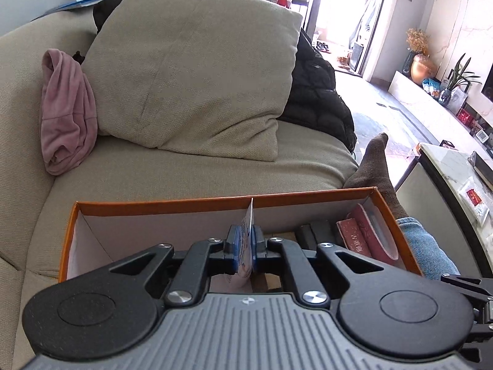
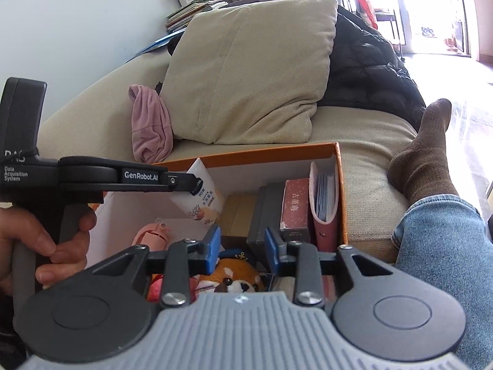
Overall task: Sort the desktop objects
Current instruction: 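Lower both tools into the orange box and open them to release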
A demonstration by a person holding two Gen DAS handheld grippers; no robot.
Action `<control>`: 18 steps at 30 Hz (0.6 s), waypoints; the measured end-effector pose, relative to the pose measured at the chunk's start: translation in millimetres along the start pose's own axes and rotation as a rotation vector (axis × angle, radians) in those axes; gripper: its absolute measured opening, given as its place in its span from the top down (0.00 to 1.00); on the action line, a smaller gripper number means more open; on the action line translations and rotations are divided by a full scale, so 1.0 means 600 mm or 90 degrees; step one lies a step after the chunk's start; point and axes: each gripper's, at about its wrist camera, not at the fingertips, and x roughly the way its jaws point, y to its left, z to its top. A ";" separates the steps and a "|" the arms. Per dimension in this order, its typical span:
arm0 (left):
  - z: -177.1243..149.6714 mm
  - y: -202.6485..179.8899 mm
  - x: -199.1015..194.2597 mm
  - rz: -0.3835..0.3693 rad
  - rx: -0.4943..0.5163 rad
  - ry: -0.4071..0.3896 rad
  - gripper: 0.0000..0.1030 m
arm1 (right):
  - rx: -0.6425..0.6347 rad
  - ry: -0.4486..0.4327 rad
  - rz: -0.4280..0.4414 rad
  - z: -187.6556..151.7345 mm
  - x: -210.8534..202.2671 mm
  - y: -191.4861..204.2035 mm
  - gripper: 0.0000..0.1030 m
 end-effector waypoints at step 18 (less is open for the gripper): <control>-0.118 -0.049 -0.229 0.022 0.024 -0.164 0.46 | -0.122 -0.070 -0.004 -0.036 -0.138 0.104 0.66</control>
